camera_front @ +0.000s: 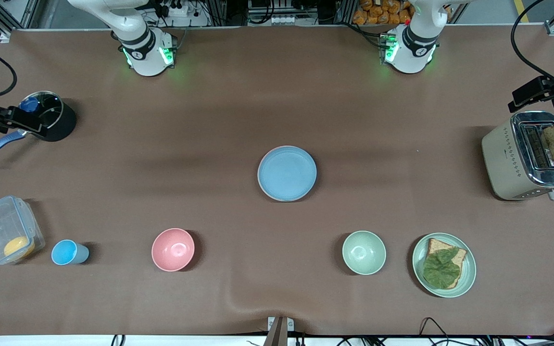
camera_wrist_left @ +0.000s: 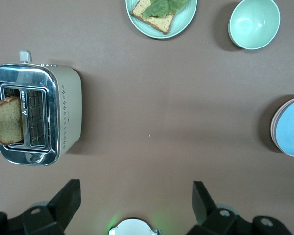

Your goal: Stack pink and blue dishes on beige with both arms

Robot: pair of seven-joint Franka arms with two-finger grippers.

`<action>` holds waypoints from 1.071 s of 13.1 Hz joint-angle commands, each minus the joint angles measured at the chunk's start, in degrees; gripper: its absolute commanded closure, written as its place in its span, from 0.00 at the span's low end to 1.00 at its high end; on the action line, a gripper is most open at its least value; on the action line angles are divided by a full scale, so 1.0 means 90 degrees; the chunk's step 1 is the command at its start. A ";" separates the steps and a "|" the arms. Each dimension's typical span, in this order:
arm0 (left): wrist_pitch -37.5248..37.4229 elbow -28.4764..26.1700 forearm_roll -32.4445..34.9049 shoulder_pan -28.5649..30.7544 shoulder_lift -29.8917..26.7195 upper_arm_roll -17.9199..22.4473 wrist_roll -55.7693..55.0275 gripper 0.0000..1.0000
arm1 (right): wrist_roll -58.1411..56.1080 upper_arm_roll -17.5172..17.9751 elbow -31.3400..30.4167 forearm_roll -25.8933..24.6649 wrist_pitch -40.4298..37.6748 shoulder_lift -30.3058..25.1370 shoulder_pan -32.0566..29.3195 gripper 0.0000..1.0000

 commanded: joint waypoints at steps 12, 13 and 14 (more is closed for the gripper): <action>0.0271 -0.0195 0.0266 -0.0014 -0.0082 -0.0524 -0.0013 0.00 | 0.0102 0.0483 -0.0068 -0.0660 0.0275 -0.0054 -0.0197 0.00; 0.0398 -0.0322 0.0267 0.0005 -0.0111 -0.0525 -0.0013 0.00 | 0.0093 0.0504 -0.0068 -0.0643 0.0275 -0.0055 -0.0226 0.00; 0.0429 -0.0333 0.0267 0.0005 -0.0112 -0.0525 -0.0013 0.00 | 0.0073 0.0504 -0.0058 -0.0643 0.0284 -0.0045 -0.0226 0.00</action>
